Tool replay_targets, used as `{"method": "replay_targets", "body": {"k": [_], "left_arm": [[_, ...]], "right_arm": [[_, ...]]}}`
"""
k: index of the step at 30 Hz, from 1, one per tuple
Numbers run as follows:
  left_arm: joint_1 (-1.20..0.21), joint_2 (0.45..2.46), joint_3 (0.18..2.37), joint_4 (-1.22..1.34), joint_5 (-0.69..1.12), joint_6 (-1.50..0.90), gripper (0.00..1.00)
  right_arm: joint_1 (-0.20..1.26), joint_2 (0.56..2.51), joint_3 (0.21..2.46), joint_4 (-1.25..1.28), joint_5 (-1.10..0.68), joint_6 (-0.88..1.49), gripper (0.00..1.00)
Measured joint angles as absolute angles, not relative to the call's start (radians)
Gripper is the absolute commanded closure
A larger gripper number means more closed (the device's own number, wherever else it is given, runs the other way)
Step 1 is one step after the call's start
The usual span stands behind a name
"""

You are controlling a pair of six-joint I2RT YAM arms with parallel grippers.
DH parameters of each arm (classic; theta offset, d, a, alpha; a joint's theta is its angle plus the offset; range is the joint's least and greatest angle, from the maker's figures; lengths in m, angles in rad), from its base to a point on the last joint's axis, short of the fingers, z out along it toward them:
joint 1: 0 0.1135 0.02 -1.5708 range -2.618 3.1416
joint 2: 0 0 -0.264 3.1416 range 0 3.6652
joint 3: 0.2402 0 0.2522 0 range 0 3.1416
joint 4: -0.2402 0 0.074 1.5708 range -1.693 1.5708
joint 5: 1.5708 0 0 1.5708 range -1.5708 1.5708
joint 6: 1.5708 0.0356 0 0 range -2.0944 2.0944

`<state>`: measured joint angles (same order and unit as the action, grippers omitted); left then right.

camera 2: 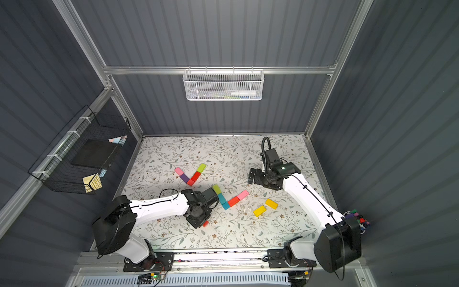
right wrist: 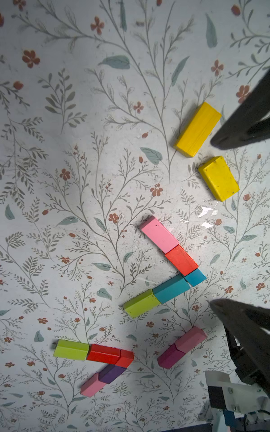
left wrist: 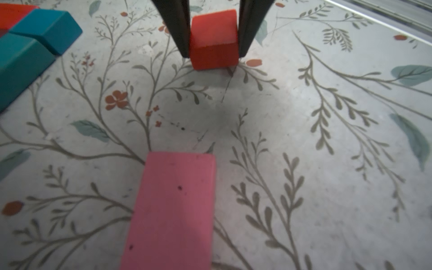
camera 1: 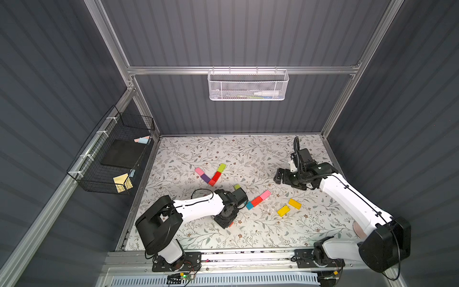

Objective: Assemble the letter v with building blocks
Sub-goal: Place the building block at the center of the board.

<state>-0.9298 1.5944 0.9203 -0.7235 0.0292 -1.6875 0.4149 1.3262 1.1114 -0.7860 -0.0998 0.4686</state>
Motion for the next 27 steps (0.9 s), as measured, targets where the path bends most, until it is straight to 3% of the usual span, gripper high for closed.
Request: {"method": "replay_targets", "body": {"k": [13, 16, 19, 20, 22, 24, 27], "left_arm": [[-0.881, 1.596, 0.907, -0.667, 0.006, -1.639, 1.00], [-0.878, 1.597, 0.908, -0.665, -0.001, -1.626, 0.96], [-0.875, 1.597, 0.908, -0.665, -0.009, -1.617, 1.00], [-0.875, 1.597, 0.908, -0.665, -0.013, -1.612, 0.97], [-0.873, 1.597, 0.909, -0.665, -0.018, -1.605, 0.82], [-0.871, 1.600, 0.915, -0.666, -0.024, -1.594, 0.83], [-0.869, 1.620, 0.947, -0.681, -0.049, -1.573, 0.67]], "right_arm": [[0.447, 1.354, 1.111, -0.789, -0.078, 0.471, 0.01], [0.453, 1.354, 1.111, -0.789, -0.074, 0.471, 0.01], [0.463, 1.356, 1.111, -0.791, -0.067, 0.471, 0.01], [0.466, 1.356, 1.111, -0.791, -0.064, 0.471, 0.01], [0.472, 1.359, 1.111, -0.793, -0.060, 0.471, 0.01], [0.478, 1.362, 1.111, -0.794, -0.055, 0.471, 0.01], [0.492, 1.364, 1.111, -0.802, -0.042, 0.471, 0.01]]}}
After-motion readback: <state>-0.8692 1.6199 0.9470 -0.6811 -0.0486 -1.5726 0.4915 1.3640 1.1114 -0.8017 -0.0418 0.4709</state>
